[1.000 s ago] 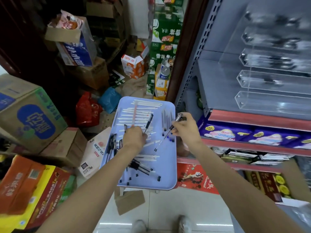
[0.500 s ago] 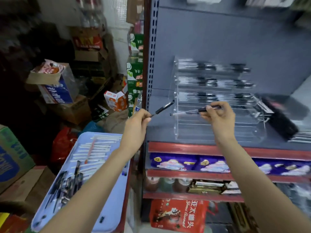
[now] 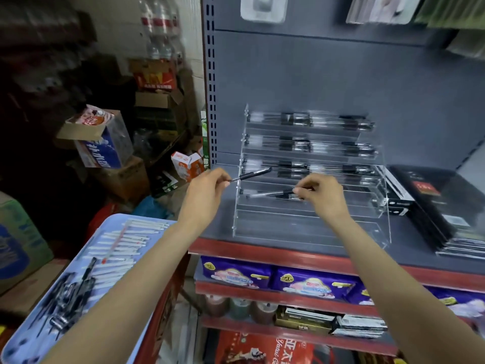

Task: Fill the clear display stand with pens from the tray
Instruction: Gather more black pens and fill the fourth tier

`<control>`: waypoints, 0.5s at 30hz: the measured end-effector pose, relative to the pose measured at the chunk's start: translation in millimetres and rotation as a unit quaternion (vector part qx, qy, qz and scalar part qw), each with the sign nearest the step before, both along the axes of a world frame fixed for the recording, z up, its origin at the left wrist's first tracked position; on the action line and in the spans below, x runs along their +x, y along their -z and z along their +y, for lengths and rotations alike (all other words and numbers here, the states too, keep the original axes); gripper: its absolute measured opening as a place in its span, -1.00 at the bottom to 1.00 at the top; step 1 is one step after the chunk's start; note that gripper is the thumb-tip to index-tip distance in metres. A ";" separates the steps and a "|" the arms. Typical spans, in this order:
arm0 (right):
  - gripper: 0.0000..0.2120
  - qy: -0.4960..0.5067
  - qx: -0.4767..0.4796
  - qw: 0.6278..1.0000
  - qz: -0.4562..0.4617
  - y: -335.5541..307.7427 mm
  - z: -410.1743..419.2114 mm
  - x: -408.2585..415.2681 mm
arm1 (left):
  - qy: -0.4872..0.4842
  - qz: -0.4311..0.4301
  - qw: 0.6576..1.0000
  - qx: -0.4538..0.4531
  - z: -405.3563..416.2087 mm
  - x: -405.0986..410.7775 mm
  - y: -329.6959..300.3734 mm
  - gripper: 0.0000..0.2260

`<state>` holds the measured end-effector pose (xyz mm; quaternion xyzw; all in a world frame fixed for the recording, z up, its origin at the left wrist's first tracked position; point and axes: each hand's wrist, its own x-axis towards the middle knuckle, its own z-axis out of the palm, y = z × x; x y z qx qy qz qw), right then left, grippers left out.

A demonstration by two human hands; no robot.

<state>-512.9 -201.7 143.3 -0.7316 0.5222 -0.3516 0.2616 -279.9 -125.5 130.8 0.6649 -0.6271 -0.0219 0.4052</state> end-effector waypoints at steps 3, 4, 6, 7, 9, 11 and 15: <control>-0.96 -0.014 0.014 0.998 0.052 -0.1 -6.2 0.5 | -0.003 0.001 1.000 0.003 -2.3 -1.7 -2.1 -0.92; -0.96 -0.017 0.022 0.997 0.067 0.1 -8.2 1.4 | -0.004 0.001 1.000 0.004 -2.6 -2.6 -2.9 -0.92; -0.96 -0.021 0.038 0.996 0.082 0.1 -12.6 4.4 | 0.002 0.000 1.000 0.004 -3.5 -3.9 -4.0 -0.92; -0.97 -0.023 0.044 0.995 0.086 -0.6 -14.2 6.2 | 0.008 -0.002 1.000 0.005 -3.9 -4.6 -4.5 -0.93; -0.98 -0.031 0.053 0.994 0.095 -1.2 -16.9 8.3 | 0.019 -0.013 1.000 0.008 -5.0 -6.6 -5.6 -0.93; -0.98 -0.041 0.060 0.992 0.100 -1.0 -17.4 7.6 | 0.027 -0.032 0.999 0.010 -6.2 -9.0 -6.1 -0.92; -0.90 -0.047 0.060 0.997 0.002 -4.2 -11.5 -3.5 | 0.043 -0.044 0.998 0.019 -9.9 -13.6 -6.8 -0.92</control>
